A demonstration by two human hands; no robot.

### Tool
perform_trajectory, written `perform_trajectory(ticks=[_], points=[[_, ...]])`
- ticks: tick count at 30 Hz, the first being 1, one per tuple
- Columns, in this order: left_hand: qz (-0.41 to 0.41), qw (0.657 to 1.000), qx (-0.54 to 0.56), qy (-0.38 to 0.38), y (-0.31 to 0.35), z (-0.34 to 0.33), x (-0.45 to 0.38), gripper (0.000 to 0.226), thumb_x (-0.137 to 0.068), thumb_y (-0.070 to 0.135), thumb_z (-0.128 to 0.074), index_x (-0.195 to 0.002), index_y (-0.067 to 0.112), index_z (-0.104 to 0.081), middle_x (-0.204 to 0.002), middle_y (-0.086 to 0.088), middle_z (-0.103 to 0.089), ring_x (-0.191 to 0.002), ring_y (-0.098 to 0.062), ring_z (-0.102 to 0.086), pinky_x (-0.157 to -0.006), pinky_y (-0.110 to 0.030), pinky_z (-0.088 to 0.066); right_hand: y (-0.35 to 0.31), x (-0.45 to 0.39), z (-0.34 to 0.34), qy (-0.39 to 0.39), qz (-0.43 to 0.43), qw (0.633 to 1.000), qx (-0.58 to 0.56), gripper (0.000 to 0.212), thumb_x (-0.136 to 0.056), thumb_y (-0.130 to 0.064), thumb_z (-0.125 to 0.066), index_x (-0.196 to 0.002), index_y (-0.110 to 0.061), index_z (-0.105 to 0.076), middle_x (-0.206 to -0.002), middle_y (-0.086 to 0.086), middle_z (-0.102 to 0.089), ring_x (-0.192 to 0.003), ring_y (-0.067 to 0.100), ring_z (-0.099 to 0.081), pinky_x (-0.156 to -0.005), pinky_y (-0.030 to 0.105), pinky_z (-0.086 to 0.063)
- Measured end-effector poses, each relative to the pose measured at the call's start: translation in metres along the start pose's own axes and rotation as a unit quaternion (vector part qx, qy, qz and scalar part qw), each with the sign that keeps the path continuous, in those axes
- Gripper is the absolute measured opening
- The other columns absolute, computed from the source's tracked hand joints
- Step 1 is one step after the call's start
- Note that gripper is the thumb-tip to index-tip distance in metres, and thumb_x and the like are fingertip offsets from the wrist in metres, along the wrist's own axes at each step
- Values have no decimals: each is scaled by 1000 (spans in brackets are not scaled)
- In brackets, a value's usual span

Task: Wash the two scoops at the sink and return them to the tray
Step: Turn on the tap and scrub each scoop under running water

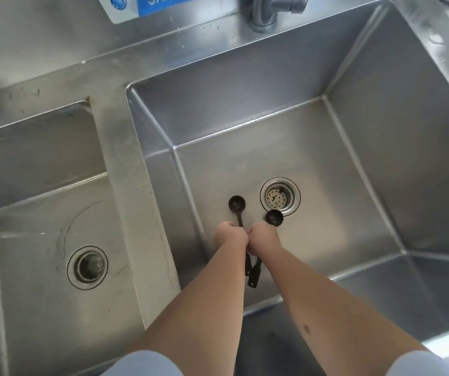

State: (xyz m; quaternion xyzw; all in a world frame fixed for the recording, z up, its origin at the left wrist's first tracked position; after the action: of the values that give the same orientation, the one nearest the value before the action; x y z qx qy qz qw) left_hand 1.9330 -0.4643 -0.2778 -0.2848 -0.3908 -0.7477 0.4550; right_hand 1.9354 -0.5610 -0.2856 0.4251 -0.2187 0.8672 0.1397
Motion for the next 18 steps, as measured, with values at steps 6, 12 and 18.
perform_trajectory(ticks=[6,12,18], points=[[-56,998,-11,-40,30,36,43,48,-90,12,-50,-138,12,-47,-140,-12,-54,-128,-32,-50,-102,-37,-41,-24,49,30,-8,38,996,84,23,-86,-8,-49,-93,-3,-71,-103,17,-72,-98,35,-66,-71,32,-46],[-336,935,-56,-102,74,135,117,73,-90,34,-48,-153,30,-12,-157,-2,-31,-141,-24,-34,-112,-37,-29,-93,123,80,54,148,975,157,45,-87,-9,-46,-131,-13,-53,-130,9,-62,-115,29,-61,-87,35,-50],[-430,882,-186,44,43,281,114,67,-95,39,-44,-152,27,-11,-154,-10,-33,-138,-29,-36,-109,-42,-34,-184,175,84,104,217,959,147,75,-93,-41,-51,-155,-27,-13,-166,0,-11,-151,23,-13,-120,45,-23]])
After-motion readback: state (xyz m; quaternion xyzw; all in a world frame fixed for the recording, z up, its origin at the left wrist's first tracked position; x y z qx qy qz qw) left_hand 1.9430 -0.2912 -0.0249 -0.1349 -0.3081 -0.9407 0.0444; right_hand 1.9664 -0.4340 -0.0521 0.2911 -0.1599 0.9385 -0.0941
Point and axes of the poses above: each hand's wrist, its own x-axis away from the middle knuckle, its own z-axis out of the back of the hand, y = z × x, the point moved 4 cm from there along -x, towards the middle knuckle
